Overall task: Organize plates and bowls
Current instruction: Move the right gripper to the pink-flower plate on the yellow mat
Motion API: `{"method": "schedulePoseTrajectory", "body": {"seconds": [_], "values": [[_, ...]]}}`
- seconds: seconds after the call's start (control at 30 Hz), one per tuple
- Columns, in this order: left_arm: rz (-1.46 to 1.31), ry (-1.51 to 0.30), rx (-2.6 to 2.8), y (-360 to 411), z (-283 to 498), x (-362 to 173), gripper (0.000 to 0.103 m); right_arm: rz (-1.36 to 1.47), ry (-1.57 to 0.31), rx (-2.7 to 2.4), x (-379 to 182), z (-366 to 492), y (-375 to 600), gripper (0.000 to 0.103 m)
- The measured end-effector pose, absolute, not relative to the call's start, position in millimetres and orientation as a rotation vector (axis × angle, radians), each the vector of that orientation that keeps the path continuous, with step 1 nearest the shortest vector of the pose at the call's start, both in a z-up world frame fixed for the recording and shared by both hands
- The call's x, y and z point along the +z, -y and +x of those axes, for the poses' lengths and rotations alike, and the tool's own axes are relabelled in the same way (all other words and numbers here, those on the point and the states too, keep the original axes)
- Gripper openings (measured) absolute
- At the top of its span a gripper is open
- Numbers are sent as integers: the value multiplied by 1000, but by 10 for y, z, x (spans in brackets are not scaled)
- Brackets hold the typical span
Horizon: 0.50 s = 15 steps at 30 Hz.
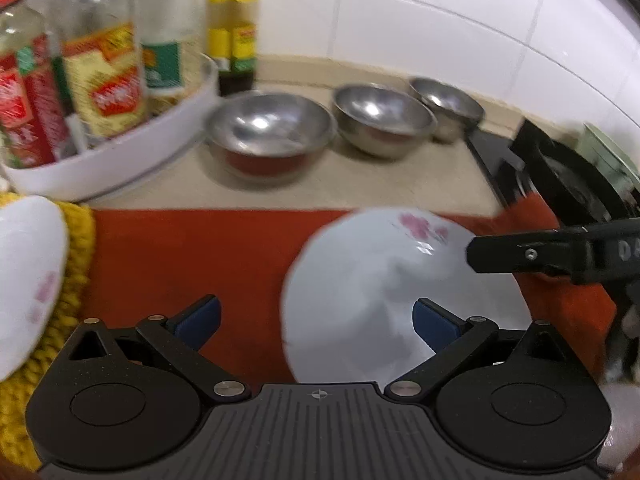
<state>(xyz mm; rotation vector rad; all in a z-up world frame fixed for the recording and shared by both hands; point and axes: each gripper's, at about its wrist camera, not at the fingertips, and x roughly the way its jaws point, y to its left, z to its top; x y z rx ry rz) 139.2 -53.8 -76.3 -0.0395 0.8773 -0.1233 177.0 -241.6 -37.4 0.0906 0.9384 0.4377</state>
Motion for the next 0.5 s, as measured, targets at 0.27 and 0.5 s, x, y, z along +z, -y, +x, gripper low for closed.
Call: {"method": "schedulePoseTrajectory", "body": {"seconds": [0.27,0.5], "values": [[-27,-833,11,285,1349,-592,103,-147,-773,511,-153,1655,1767,90],[-48,-814,134,-77,1208,-486,103,-175,-759,577,-124,1732,1357,90]]}}
